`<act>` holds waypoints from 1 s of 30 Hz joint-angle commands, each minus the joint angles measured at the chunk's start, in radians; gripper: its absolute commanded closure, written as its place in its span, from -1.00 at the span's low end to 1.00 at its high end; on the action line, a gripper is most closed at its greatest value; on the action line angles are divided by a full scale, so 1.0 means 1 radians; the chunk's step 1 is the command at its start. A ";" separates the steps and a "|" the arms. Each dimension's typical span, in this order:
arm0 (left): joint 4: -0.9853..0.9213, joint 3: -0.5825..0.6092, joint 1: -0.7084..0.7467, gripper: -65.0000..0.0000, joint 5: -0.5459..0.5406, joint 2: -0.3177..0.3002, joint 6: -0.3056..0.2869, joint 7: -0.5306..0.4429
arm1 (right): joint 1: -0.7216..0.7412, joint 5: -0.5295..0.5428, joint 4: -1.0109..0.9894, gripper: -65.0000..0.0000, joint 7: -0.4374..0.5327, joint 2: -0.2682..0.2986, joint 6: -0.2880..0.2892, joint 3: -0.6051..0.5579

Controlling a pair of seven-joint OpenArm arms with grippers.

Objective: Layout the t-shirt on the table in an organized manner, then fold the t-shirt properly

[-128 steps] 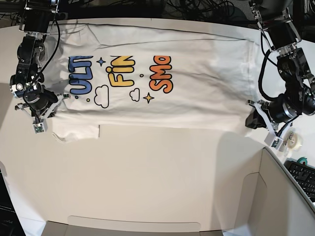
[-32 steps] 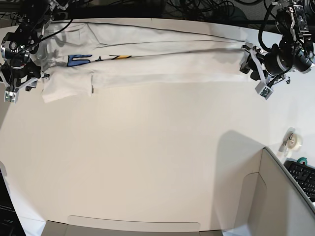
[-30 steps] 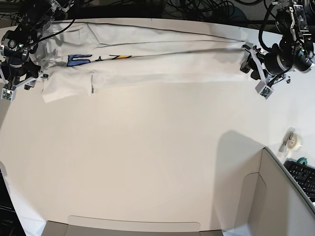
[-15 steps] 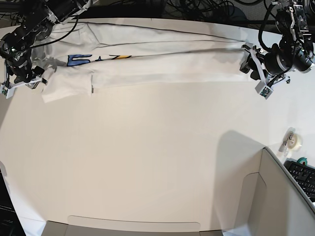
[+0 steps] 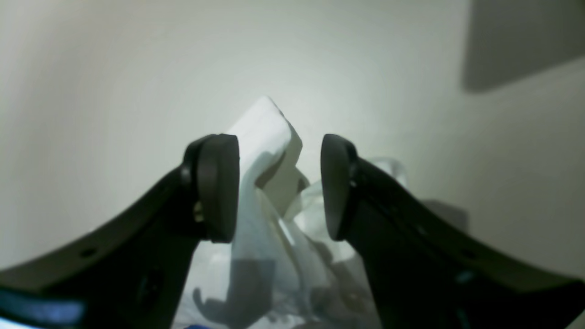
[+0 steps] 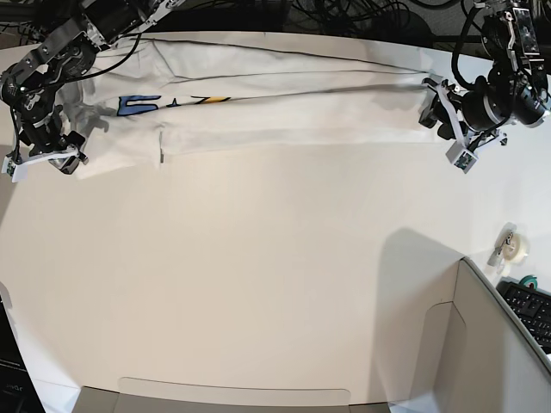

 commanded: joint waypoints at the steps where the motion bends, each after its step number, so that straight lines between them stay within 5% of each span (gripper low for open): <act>1: 0.013 -0.005 -0.006 0.24 -0.010 -0.016 0.001 -0.006 | 0.021 0.015 0.003 0.10 0.018 0.010 0.000 0.002; 14: 0.013 -0.005 -0.006 0.24 -0.010 -0.016 0.001 -0.006 | 0.067 0.015 -0.140 0.11 0.020 0.007 0.000 0.002; 16: 0.013 -0.005 -0.006 0.25 -0.010 -0.016 0.001 -0.006 | 0.074 0.015 -0.151 0.24 0.020 0.007 0.000 0.000; 20: 0.013 -0.005 -0.006 0.25 -0.010 -0.016 0.001 -0.006 | 0.076 0.015 -0.151 1.00 0.016 0.007 0.000 -0.007; 30: 0.013 -0.005 -0.006 0.25 -0.010 -0.010 0.001 -0.006 | -0.019 0.014 0.059 1.00 0.015 0.015 0.000 -0.181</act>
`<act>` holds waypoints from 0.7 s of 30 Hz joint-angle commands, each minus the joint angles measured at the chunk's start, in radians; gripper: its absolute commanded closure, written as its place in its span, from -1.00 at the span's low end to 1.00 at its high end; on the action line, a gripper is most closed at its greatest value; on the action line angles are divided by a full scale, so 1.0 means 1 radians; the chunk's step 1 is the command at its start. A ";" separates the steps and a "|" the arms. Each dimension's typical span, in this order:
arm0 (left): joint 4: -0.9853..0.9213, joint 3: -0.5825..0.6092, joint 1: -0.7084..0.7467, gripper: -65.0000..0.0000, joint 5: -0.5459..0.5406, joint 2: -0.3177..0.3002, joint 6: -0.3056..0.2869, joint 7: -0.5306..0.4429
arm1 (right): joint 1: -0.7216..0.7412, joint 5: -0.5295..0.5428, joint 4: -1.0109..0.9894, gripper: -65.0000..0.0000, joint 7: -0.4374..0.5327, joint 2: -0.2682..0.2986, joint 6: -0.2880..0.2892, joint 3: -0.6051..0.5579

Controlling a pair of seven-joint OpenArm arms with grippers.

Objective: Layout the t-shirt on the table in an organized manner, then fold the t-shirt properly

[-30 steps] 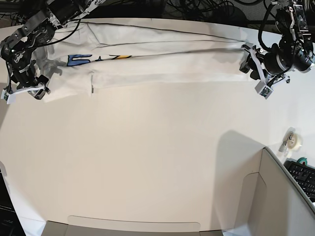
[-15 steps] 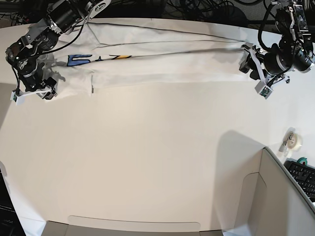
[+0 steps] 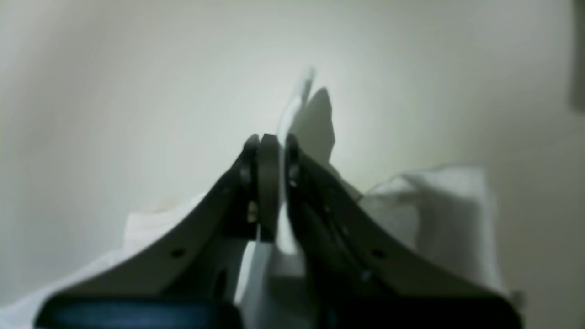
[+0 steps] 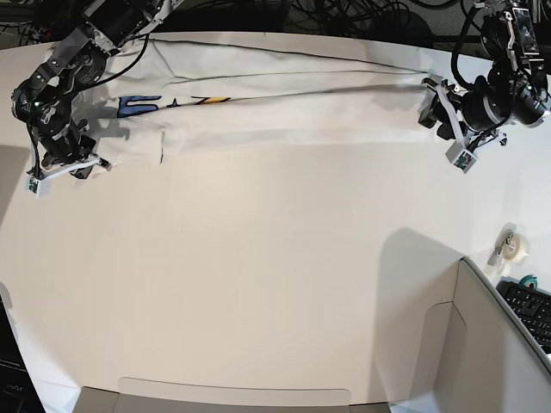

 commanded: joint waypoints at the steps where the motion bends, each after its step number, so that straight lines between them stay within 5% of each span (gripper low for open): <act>1: 0.013 -0.005 -0.007 0.25 -0.011 -0.013 0.001 -0.006 | -0.002 0.018 0.063 1.00 0.019 0.011 0.004 -0.028; 7: 0.013 -0.005 -0.011 0.25 -0.011 -0.013 0.001 -0.006 | -0.140 0.015 0.233 1.00 0.019 0.018 0.006 -0.178; 15: -0.029 -0.005 -0.013 0.25 -0.011 -0.013 0.001 -0.006 | -0.342 0.020 0.236 1.00 0.022 0.158 0.006 -0.421; 21: -0.125 -0.005 -0.025 0.25 -0.017 -0.012 0.001 -0.009 | -0.430 0.021 0.238 1.00 0.025 0.213 0.010 -0.441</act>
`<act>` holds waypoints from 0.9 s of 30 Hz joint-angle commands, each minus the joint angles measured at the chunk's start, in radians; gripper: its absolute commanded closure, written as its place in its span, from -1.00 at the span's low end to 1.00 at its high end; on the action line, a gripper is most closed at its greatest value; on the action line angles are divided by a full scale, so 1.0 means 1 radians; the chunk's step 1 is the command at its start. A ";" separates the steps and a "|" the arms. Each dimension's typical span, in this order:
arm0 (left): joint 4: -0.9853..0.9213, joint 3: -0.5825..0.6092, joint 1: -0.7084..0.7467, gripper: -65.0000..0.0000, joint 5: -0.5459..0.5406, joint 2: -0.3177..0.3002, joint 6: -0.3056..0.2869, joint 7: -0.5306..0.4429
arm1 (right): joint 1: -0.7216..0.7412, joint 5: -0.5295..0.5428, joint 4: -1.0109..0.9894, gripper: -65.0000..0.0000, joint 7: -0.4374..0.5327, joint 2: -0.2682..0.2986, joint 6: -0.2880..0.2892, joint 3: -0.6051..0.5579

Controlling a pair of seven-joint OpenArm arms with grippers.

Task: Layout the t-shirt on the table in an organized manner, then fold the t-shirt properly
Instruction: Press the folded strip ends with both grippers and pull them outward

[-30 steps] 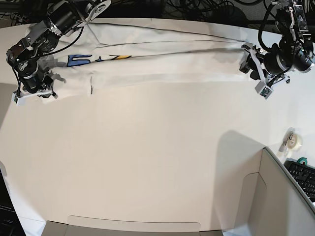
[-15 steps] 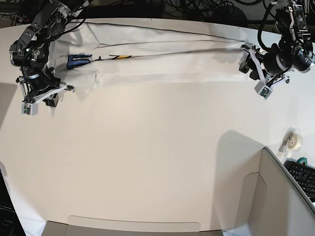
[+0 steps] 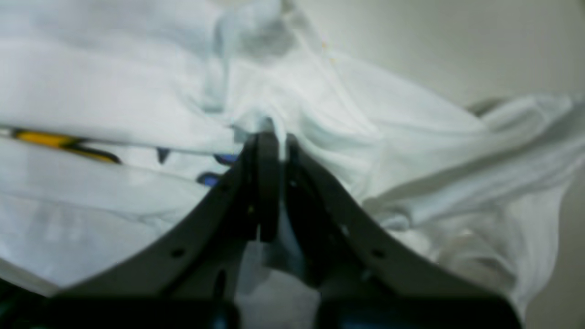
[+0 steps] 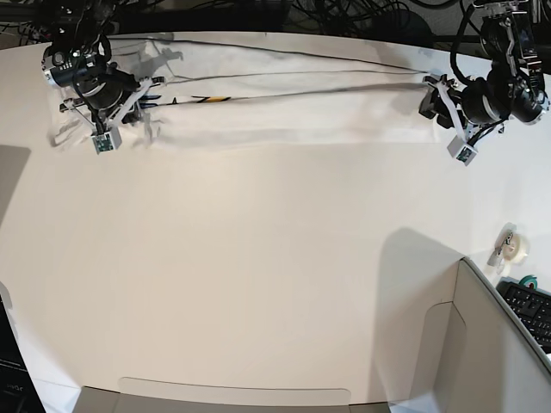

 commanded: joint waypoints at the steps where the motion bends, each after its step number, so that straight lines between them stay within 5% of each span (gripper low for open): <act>1: 0.009 -0.005 -0.021 0.25 -0.014 -0.015 -0.001 -0.009 | -0.007 0.007 0.020 1.00 0.013 0.018 0.005 0.004; 19: 0.009 -0.005 -0.033 0.25 -0.012 -0.015 -0.001 -0.009 | -0.010 0.007 0.020 1.00 0.012 0.039 0.005 0.004; 24: 0.007 -0.005 -0.056 0.25 -0.009 -0.015 -0.001 -0.009 | -0.012 0.011 0.022 0.54 0.010 0.039 0.006 0.004; 27: 0.007 -0.005 -0.058 0.25 -0.009 -0.015 -0.001 -0.009 | -0.018 0.100 0.022 0.32 0.010 0.047 0.019 0.004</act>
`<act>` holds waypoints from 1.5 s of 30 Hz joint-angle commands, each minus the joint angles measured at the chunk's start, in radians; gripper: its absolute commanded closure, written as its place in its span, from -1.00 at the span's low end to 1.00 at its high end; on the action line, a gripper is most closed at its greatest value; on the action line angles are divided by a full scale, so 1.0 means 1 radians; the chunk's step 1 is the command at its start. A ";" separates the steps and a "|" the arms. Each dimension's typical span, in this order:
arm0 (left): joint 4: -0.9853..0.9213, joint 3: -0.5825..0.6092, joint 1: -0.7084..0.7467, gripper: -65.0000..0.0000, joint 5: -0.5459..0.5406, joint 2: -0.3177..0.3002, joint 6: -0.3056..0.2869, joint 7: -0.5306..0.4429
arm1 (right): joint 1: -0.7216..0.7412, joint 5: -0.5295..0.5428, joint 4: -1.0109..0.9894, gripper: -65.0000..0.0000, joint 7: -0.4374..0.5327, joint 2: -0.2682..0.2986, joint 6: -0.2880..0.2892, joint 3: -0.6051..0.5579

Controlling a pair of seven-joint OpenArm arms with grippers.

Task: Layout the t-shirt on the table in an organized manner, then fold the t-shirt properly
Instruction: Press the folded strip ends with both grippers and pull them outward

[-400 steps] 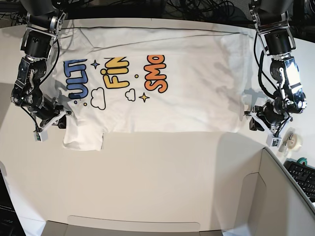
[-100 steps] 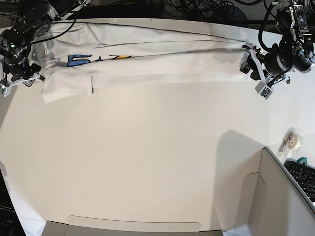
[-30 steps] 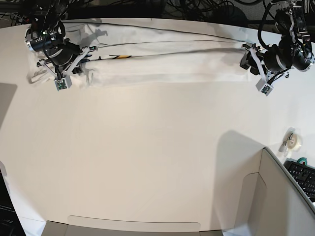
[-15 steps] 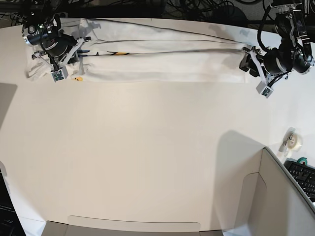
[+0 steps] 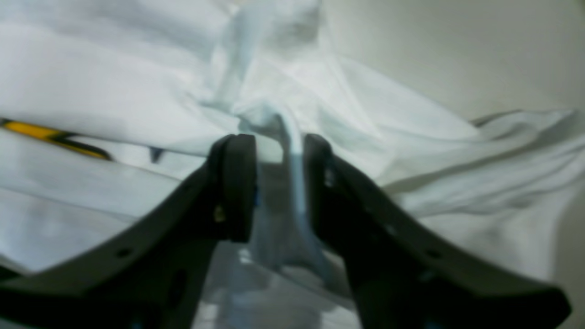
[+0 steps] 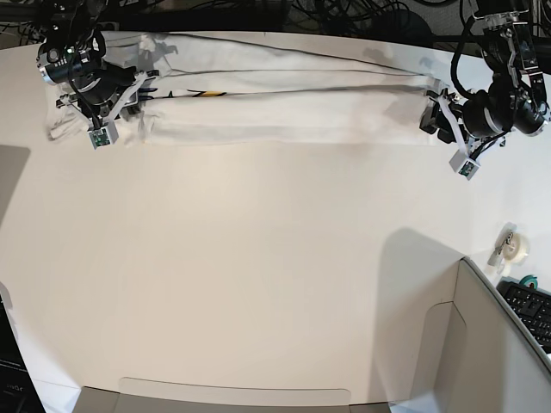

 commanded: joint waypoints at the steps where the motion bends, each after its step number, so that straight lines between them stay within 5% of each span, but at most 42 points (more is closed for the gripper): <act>1: 0.014 -0.005 -0.003 0.25 -0.011 -0.016 -0.002 -0.005 | 0.001 0.054 0.021 0.28 0.013 0.030 0.019 0.004; 7: 0.014 -0.005 -0.005 0.25 -0.011 -0.016 -0.002 -0.005 | 0.010 0.435 0.021 0.07 0.015 0.141 0.022 0.014; 13: 0.014 -0.011 -0.005 0.25 -0.011 -0.016 -0.002 -0.005 | 0.001 0.558 0.020 0.05 0.013 0.141 0.027 0.057; 17: 0.014 -0.046 -0.003 0.25 -0.014 -0.018 -0.002 -0.005 | 0.001 0.556 0.017 0.05 0.015 0.136 0.025 0.094; 23: 0.011 -0.284 0.002 0.23 -0.031 0.036 -0.005 0.013 | 0.001 0.556 0.015 0.05 0.015 0.122 0.024 0.269; 27: -0.101 -0.353 0.003 0.03 -0.175 0.045 -0.005 0.013 | 0.001 0.556 0.015 0.05 0.015 0.122 0.024 0.301; 34: -0.297 -0.368 0.031 -0.14 -0.395 0.043 -0.006 0.013 | 0.003 0.556 0.014 0.05 0.016 0.121 0.022 0.301; 45: -0.432 -0.364 0.032 -0.14 -0.419 0.045 -0.006 0.013 | 0.053 0.412 0.012 0.05 0.018 0.091 0.021 0.304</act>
